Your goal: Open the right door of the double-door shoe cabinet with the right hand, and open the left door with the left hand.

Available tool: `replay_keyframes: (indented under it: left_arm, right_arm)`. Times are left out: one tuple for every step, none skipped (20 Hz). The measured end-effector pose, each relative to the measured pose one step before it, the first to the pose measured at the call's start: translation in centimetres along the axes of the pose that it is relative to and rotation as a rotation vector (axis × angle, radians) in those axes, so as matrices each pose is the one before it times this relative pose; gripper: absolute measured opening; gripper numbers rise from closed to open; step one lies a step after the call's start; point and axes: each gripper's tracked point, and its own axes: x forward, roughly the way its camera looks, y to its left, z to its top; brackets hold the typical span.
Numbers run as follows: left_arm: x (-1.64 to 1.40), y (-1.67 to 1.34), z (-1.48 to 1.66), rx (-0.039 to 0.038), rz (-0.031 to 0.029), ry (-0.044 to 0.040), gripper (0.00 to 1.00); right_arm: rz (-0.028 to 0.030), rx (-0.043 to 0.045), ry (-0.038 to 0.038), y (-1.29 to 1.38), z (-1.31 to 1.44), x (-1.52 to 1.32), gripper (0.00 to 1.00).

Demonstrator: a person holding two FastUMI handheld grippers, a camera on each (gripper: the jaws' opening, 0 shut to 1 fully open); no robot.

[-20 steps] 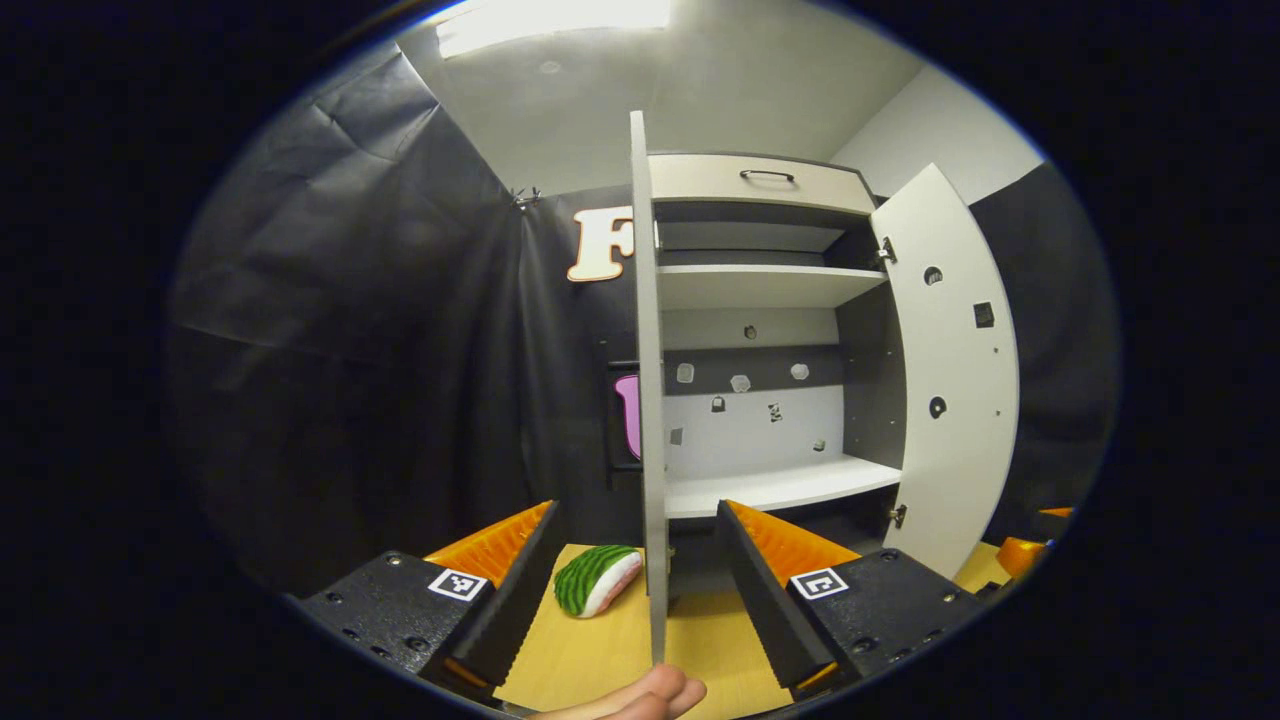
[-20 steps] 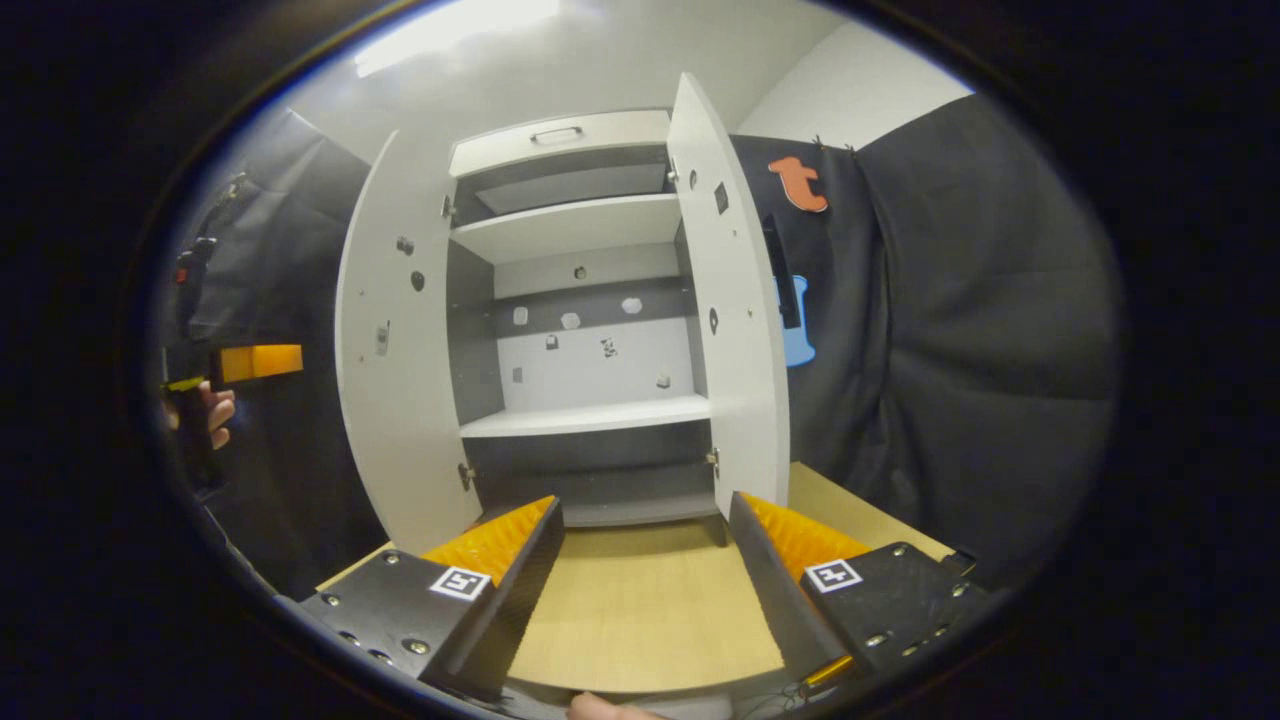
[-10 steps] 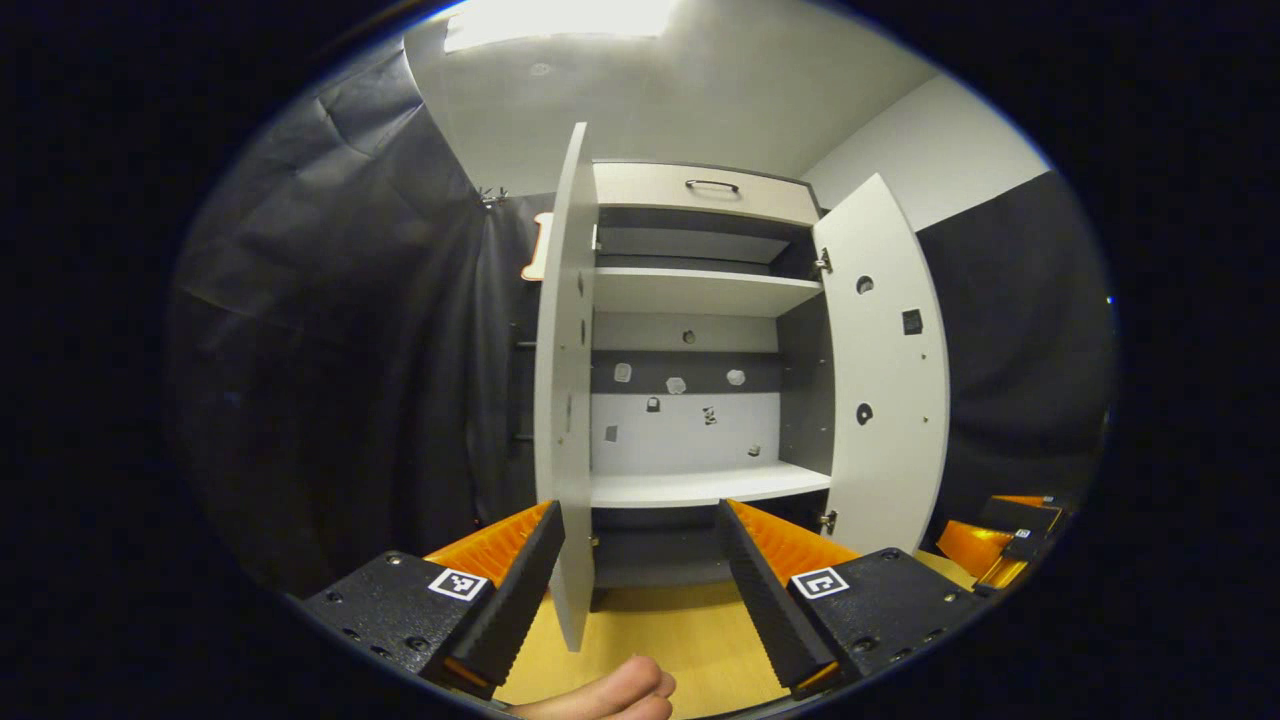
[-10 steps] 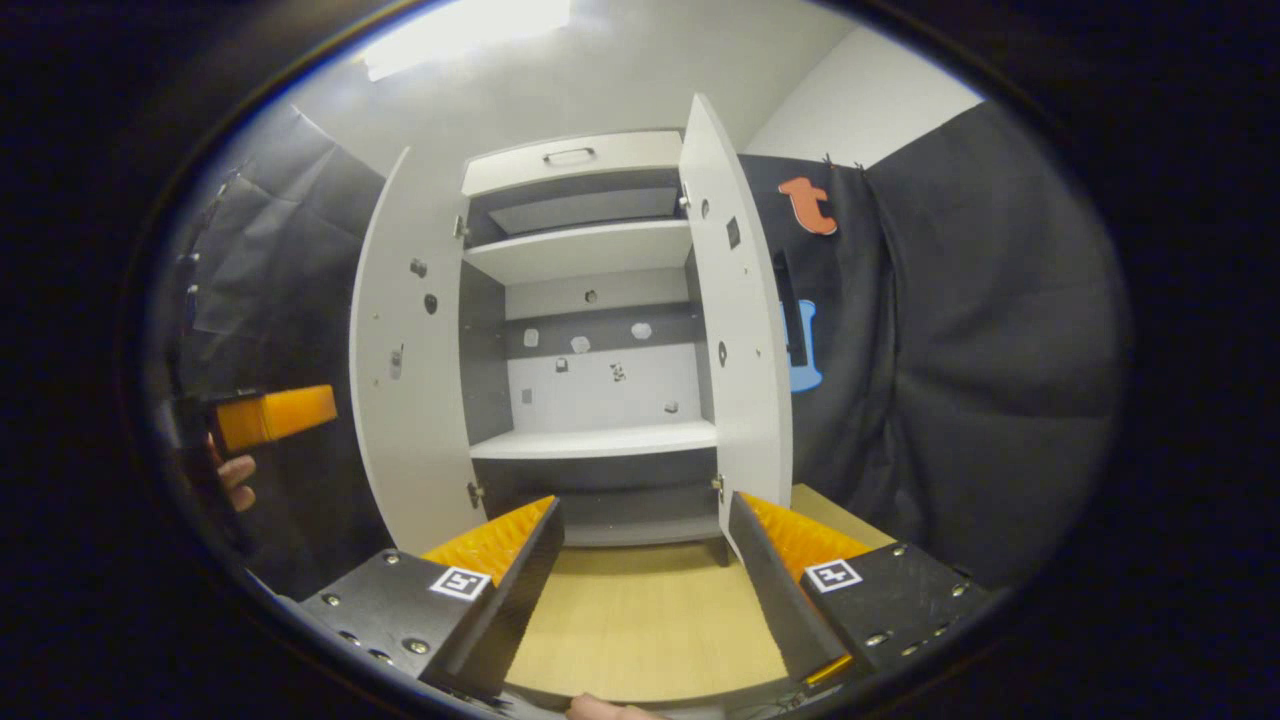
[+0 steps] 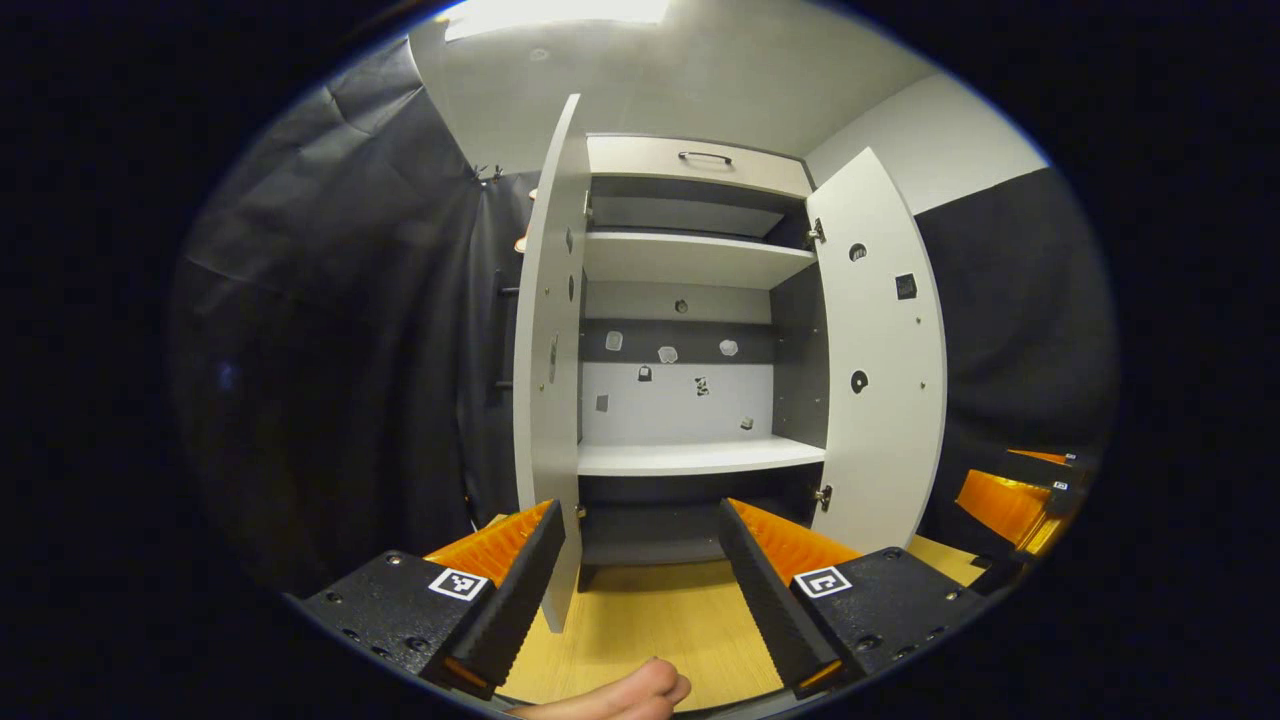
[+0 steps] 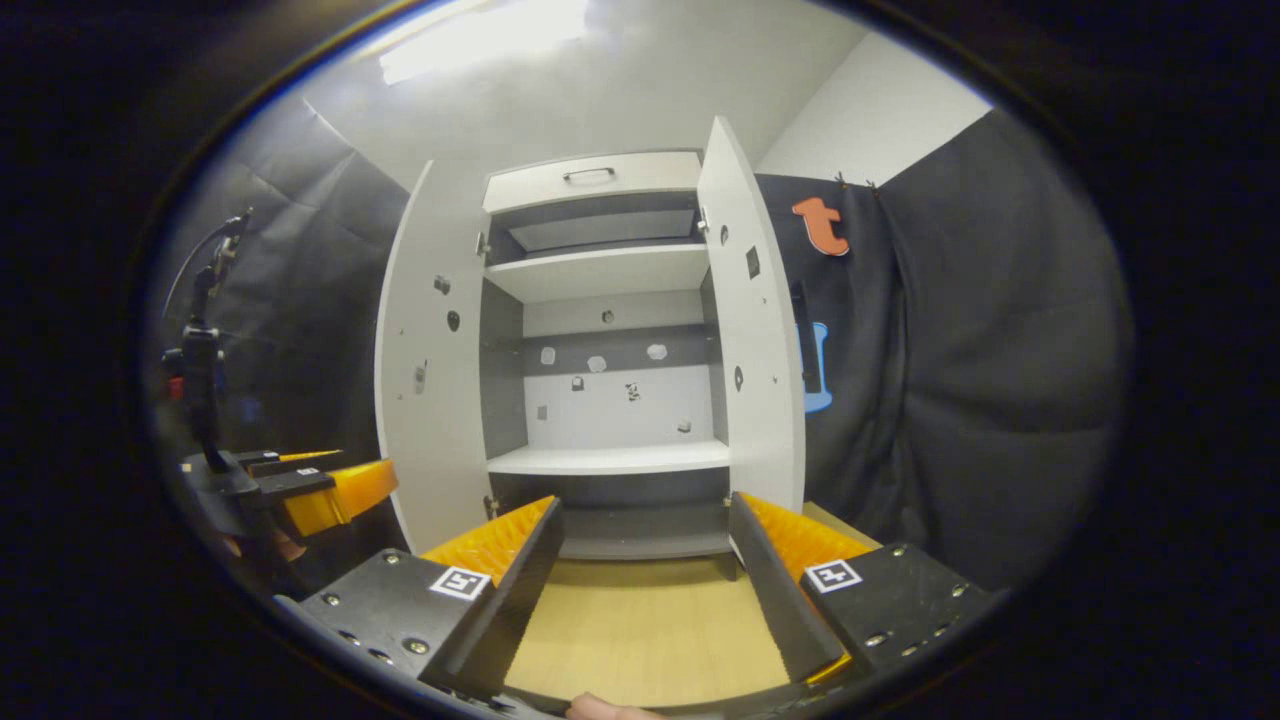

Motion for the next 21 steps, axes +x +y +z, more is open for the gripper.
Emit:
replay_keyframes:
  left_arm:
    - [-0.191, 0.084, 0.172, -0.00433, 0.00178, -0.00486, 0.95]
    - [-0.160, -0.062, 0.116, -0.00517, -0.00378, -0.00455, 0.95]
    - [-0.103, 0.037, -0.069, -0.00198, -0.00182, -0.00090, 0.95]
    - [-0.033, 0.017, -0.075, 0.00102, 0.00132, 0.00355, 0.95]
    - [-0.087, 0.104, -0.019, -0.00178, 0.00158, 0.00197, 0.95]
    - [-0.070, -0.031, 0.133, -0.00316, -0.00182, -0.00398, 0.95]
    - [-0.019, -0.141, 0.080, -0.00381, -0.00364, -0.00456, 0.95]
    - [-0.065, -0.044, -0.018, -0.00168, -0.00135, 0.00008, 0.94]
    - [-0.087, 0.048, -0.072, -0.00226, 0.00014, 0.00208, 0.94]
    - [-0.067, 0.024, 0.055, -0.00041, -0.00081, -0.00028, 0.94]
    - [-0.015, 0.086, 0.142, -0.00183, 0.00074, -0.00340, 0.95]
    - [-0.055, 0.060, 0.115, 0.00037, 0.00160, -0.00110, 0.95]
    - [-0.015, 0.001, -0.112, 0.00075, -0.00027, 0.00058, 0.95]
    - [-0.115, -0.096, 0.090, -0.00050, -0.00148, -0.00133, 0.95]
    - [-0.082, -0.024, 0.025, -0.00129, -0.00144, 0.00051, 0.95]
    - [0.005, -0.098, 0.046, 0.00232, -0.00073, 0.00027, 0.95]
    - [-0.009, -0.078, -0.038, 0.00088, 0.00277, -0.00003, 0.95]
    - [0.060, -0.079, -0.021, -0.00311, 0.00439, 0.00411, 0.95]
    - [-0.003, -0.455, -0.134, -0.01001, -0.01335, 0.00255, 0.94]
    - [0.126, -0.867, 0.227, -0.01425, -0.03139, -0.01031, 0.95]
    - [0.183, -0.608, 0.003, -0.00549, -0.01783, -0.00312, 0.92]
  right_arm:
    - [-0.00230, 0.00142, 0.00070, -0.075, -0.020, -0.008, 0.98]
    - [-0.00120, 0.00147, 0.00209, 0.037, -0.133, 0.040, 0.98]
    - [0.00280, -0.00201, 0.00440, 0.092, -0.158, -0.087, 0.98]
    - [0.00024, -0.00078, 0.00332, -0.002, -0.121, 0.062, 0.98]
    - [0.00156, -0.00032, 0.00098, 0.010, -0.050, -0.033, 0.98]
    - [0.00580, -0.00017, -0.00157, 0.145, -0.012, 0.012, 0.94]
    - [0.00643, 0.00431, -0.00513, 0.149, 0.062, -0.090, 0.98]
    - [0.00912, 0.00351, -0.00392, 0.212, 0.053, -0.046, 0.99]
    - [0.00957, -0.00061, -0.00025, 0.197, 0.025, -0.075, 0.98]
    - [0.00605, -0.00387, -0.00181, 0.112, 0.043, -0.131, 0.98]
    - [0.00170, -0.00454, -0.00569, 0.104, 0.170, -0.099, 0.98]
    - [0.00126, -0.00693, -0.00314, 0.070, 0.033, 0.109, 0.98]
    - [0.00051, -0.00665, -0.00307, 0.075, 0.073, -0.086, 0.98]
    - [0.00268, -0.00520, -0.00398, 0.136, 0.080, -0.041, 0.98]
    - [0.00348, -0.00455, -0.00404, 0.172, 0.117, 0.006, 0.94]
    - [0.00114, -0.00391, -0.00247, 0.138, 0.063, 0.007, 0.94]
    - [-0.00151, -0.00473, -0.00235, -0.013, 0.052, -0.016, 0.94]
    - [-0.00317, -0.00769, -0.00405, -0.129, 0.137, 0.086, 0.94]
    - [-0.01276, -0.01061, -0.00083, -0.322, 0.150, -0.079, 0.98]
    - [-0.01255, -0.00049, -0.00252, -0.364, 0.124, 0.070, 0.98]
    - [-0.00036, 0.00829, 0.00100, -0.094, 0.103, -0.036, 0.98]
